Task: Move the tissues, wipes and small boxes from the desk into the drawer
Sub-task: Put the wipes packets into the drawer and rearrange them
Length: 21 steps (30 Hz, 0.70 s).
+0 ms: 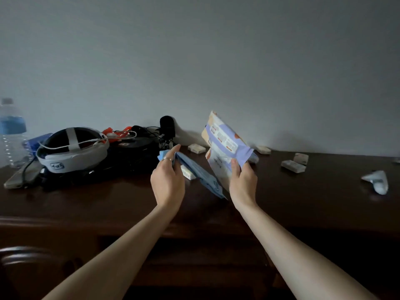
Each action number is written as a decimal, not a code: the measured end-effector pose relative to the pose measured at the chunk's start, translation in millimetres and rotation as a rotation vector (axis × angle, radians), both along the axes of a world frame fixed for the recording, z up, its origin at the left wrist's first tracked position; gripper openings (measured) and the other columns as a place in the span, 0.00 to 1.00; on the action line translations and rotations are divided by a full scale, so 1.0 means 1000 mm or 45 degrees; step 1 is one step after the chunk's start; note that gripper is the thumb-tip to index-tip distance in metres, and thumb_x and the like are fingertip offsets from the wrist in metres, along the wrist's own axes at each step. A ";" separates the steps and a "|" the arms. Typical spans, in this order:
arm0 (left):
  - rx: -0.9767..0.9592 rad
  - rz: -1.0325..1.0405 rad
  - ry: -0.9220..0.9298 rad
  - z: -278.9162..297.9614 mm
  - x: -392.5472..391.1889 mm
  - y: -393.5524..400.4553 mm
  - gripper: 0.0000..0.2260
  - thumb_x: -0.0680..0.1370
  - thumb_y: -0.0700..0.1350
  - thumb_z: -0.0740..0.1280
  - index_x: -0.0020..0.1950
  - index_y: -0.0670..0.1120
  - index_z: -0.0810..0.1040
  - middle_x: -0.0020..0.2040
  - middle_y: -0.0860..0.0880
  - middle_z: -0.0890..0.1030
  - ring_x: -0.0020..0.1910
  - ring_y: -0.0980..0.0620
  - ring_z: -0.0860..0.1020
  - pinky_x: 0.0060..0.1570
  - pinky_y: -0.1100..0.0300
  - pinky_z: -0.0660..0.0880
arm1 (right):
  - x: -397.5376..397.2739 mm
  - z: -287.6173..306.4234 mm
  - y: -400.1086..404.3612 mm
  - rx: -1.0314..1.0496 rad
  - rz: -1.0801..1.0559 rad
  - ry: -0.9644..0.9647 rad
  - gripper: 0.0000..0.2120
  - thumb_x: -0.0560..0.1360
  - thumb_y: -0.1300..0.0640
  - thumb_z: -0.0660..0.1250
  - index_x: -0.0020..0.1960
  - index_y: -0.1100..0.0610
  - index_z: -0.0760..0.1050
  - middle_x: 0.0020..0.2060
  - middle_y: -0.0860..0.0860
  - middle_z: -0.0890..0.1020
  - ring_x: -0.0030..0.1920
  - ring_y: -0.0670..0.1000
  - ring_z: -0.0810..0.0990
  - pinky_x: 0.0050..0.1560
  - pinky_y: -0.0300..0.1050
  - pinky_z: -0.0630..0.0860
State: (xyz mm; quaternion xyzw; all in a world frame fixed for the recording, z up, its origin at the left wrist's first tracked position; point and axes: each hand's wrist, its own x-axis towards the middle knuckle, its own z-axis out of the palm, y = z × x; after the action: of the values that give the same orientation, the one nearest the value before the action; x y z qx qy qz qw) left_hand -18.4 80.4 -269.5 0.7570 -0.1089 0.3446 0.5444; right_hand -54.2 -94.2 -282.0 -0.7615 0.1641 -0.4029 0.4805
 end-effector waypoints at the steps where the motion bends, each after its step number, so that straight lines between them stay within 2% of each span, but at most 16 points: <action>1: -0.049 -0.059 -0.023 0.004 -0.014 0.001 0.18 0.82 0.39 0.61 0.66 0.58 0.78 0.34 0.57 0.75 0.31 0.57 0.71 0.35 0.60 0.69 | -0.016 0.004 0.006 0.037 -0.012 -0.033 0.14 0.85 0.46 0.59 0.45 0.53 0.72 0.36 0.43 0.77 0.36 0.40 0.77 0.35 0.32 0.67; 3: -0.167 -0.161 -0.079 0.013 -0.040 0.003 0.16 0.82 0.37 0.62 0.62 0.56 0.80 0.47 0.54 0.81 0.41 0.58 0.77 0.42 0.64 0.74 | -0.049 0.012 0.019 0.147 -0.020 -0.121 0.14 0.84 0.46 0.60 0.43 0.52 0.71 0.38 0.43 0.77 0.39 0.40 0.77 0.40 0.37 0.68; 5: -0.302 -0.256 -0.093 0.021 -0.066 0.003 0.13 0.82 0.38 0.63 0.58 0.53 0.81 0.51 0.55 0.82 0.48 0.63 0.79 0.46 0.71 0.73 | -0.084 0.016 0.030 0.283 0.038 -0.270 0.10 0.83 0.48 0.63 0.44 0.48 0.73 0.41 0.43 0.80 0.43 0.41 0.80 0.43 0.37 0.72; 7: -0.367 -0.337 -0.055 0.024 -0.091 0.003 0.10 0.82 0.41 0.63 0.55 0.53 0.82 0.47 0.58 0.83 0.46 0.62 0.80 0.45 0.67 0.74 | -0.118 0.011 0.039 0.400 0.121 -0.453 0.05 0.82 0.49 0.65 0.48 0.44 0.78 0.45 0.42 0.85 0.49 0.38 0.83 0.47 0.35 0.76; 9: -0.374 -0.371 -0.066 0.021 -0.114 0.005 0.06 0.81 0.47 0.64 0.49 0.55 0.81 0.40 0.61 0.81 0.40 0.62 0.78 0.40 0.64 0.73 | -0.149 -0.002 0.039 0.445 0.181 -0.593 0.04 0.80 0.50 0.67 0.50 0.45 0.81 0.48 0.43 0.87 0.52 0.41 0.84 0.50 0.38 0.79; 11: -0.325 -0.386 -0.105 0.013 -0.136 0.012 0.06 0.80 0.52 0.66 0.44 0.57 0.78 0.35 0.61 0.79 0.36 0.63 0.76 0.37 0.62 0.71 | -0.179 -0.025 0.033 0.420 0.251 -0.635 0.05 0.79 0.52 0.68 0.48 0.49 0.83 0.43 0.43 0.86 0.46 0.42 0.84 0.45 0.39 0.78; 13: -0.232 -0.445 -0.083 -0.007 -0.157 0.019 0.07 0.79 0.54 0.67 0.42 0.55 0.77 0.35 0.59 0.78 0.35 0.60 0.75 0.37 0.59 0.72 | -0.206 -0.062 0.029 0.445 0.289 -0.532 0.06 0.77 0.51 0.69 0.41 0.47 0.81 0.34 0.41 0.81 0.37 0.43 0.78 0.40 0.41 0.74; 14: -0.175 -0.481 -0.046 -0.024 -0.167 0.024 0.08 0.79 0.54 0.68 0.41 0.54 0.76 0.35 0.57 0.78 0.35 0.59 0.75 0.36 0.58 0.72 | -0.220 -0.085 0.028 0.469 0.288 -0.453 0.07 0.76 0.50 0.69 0.40 0.48 0.79 0.32 0.42 0.78 0.36 0.44 0.75 0.39 0.44 0.72; 16: -0.080 -0.577 0.080 -0.067 -0.181 0.032 0.10 0.79 0.55 0.68 0.41 0.53 0.77 0.37 0.53 0.80 0.37 0.53 0.79 0.36 0.53 0.74 | -0.243 -0.137 0.029 0.580 0.325 -0.325 0.07 0.74 0.48 0.72 0.41 0.50 0.78 0.32 0.45 0.77 0.36 0.46 0.74 0.39 0.46 0.71; 18: -0.063 -0.687 0.290 -0.120 -0.191 0.043 0.09 0.79 0.54 0.70 0.44 0.50 0.80 0.39 0.49 0.83 0.40 0.46 0.82 0.38 0.46 0.78 | -0.266 -0.184 0.034 0.766 0.421 -0.154 0.16 0.68 0.43 0.77 0.47 0.53 0.81 0.38 0.51 0.81 0.40 0.50 0.77 0.44 0.47 0.74; 19: -0.065 -0.715 0.410 -0.147 -0.195 0.049 0.09 0.78 0.54 0.70 0.44 0.50 0.81 0.40 0.48 0.84 0.41 0.47 0.83 0.39 0.44 0.79 | -0.276 -0.204 0.035 0.884 0.473 -0.021 0.19 0.66 0.42 0.79 0.47 0.54 0.81 0.39 0.54 0.82 0.41 0.52 0.78 0.44 0.47 0.74; 21: -0.041 -0.726 0.652 -0.198 -0.199 0.062 0.11 0.78 0.54 0.71 0.43 0.47 0.81 0.40 0.46 0.85 0.39 0.50 0.84 0.39 0.43 0.79 | -0.290 -0.243 0.036 1.122 0.561 0.134 0.14 0.66 0.47 0.81 0.40 0.54 0.80 0.34 0.54 0.82 0.35 0.50 0.79 0.39 0.44 0.75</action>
State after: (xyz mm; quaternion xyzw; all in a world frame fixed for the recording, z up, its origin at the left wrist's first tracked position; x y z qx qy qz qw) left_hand -217.5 142.9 -467.2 0.7491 -0.1702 -0.0192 0.6399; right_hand -344.4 -58.3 -525.1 -0.5217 0.1782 -0.1450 0.8216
